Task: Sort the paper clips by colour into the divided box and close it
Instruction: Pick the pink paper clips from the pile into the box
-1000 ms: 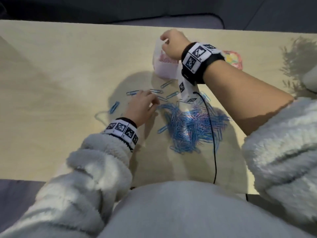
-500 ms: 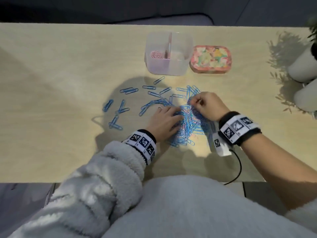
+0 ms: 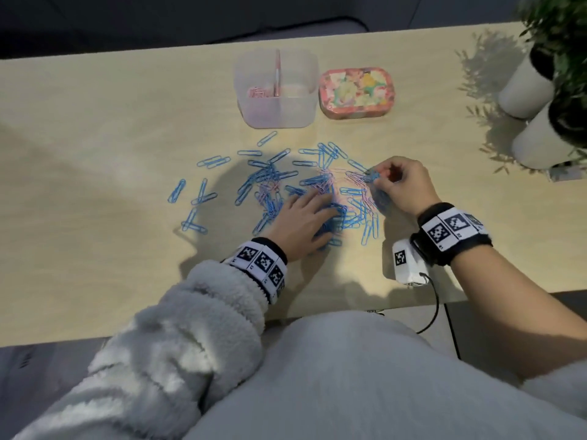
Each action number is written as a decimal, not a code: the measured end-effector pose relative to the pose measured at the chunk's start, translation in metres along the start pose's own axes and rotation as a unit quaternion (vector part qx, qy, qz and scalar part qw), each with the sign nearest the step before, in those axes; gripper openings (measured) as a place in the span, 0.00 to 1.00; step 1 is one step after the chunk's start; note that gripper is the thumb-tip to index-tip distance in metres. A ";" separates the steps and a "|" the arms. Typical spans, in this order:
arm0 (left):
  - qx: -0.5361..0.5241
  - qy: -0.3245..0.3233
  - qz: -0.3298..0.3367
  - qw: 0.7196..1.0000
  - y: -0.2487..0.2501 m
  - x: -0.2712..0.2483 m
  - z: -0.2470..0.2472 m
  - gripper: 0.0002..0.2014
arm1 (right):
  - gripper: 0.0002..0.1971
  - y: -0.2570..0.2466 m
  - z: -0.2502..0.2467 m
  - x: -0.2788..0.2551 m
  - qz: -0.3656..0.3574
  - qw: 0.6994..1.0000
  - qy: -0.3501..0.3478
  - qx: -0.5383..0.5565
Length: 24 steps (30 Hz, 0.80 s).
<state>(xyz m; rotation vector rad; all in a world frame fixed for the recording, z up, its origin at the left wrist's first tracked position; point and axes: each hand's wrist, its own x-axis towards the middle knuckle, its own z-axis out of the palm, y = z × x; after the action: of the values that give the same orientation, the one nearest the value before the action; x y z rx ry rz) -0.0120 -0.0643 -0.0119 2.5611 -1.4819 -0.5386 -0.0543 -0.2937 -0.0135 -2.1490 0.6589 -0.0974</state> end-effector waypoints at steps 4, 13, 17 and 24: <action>-0.006 0.001 0.007 1.000 0.009 -0.004 0.010 0.20 | 0.08 0.014 -0.014 0.004 0.053 0.998 0.036 0.014; 0.015 0.119 -0.005 0.993 0.006 0.012 0.001 0.13 | 0.13 0.021 -0.028 -0.002 0.043 0.997 0.071 -0.004; -0.011 0.130 -0.049 0.990 0.010 0.054 -0.013 0.11 | 0.10 0.004 -0.018 -0.002 0.008 0.998 0.049 -0.032; 0.005 0.087 -0.125 0.988 0.005 0.105 -0.029 0.14 | 0.08 -0.019 0.012 0.005 -0.005 0.978 -0.055 -0.204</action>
<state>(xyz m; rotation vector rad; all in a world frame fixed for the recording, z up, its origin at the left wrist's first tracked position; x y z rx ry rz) 0.0421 -0.1588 -0.0086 2.7397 -1.1189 -0.3240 -0.0387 -0.2783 -0.0077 -2.5285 0.6457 0.1637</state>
